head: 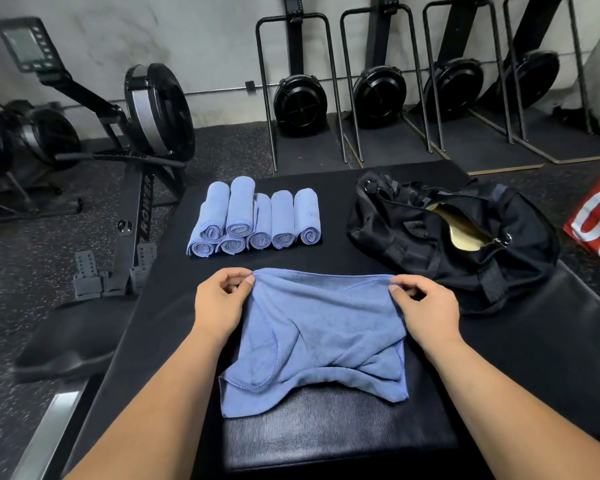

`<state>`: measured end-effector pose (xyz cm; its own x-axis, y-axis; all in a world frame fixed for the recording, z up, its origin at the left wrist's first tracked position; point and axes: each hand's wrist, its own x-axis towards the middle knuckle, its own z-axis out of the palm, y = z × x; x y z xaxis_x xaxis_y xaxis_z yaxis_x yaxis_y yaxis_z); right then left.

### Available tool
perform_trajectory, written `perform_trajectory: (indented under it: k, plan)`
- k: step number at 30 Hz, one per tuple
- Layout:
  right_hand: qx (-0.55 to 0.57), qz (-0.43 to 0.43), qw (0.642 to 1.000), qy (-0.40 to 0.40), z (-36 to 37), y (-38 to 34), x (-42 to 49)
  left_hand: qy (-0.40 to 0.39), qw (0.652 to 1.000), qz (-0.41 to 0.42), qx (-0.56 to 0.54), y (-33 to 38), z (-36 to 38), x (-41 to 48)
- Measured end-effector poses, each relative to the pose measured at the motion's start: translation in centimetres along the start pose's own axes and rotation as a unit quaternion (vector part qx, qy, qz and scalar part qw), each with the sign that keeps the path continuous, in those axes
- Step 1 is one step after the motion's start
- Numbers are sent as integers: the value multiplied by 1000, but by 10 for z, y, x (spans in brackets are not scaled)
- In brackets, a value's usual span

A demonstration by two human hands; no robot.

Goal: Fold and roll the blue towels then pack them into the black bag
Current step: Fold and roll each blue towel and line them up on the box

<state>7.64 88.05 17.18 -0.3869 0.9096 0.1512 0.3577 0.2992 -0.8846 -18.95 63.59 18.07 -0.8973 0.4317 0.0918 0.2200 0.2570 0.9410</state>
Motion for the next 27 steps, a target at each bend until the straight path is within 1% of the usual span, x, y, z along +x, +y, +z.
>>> perform_trajectory:
  k: [4, 9, 20, 24, 27]
  plan:
    - [32, 4, 999, -22, -9, -5, 2, -3, 998, -26, -48, 16, -9, -8]
    - [49, -7, 998, -31, -25, -25, 4, -10, 998, 1, -61, 51, -26, -19]
    - [116, -112, 986, -47, -86, -126, 7, 0, 994, 111, -24, 147, -90, -54]
    - [99, -149, 982, -60, -112, -162, 4, 10, 990, 139, -17, 181, -112, -73]
    - [40, -193, 979, -47, -131, -186, 0, 11, 988, 155, 1, 202, -129, -82]
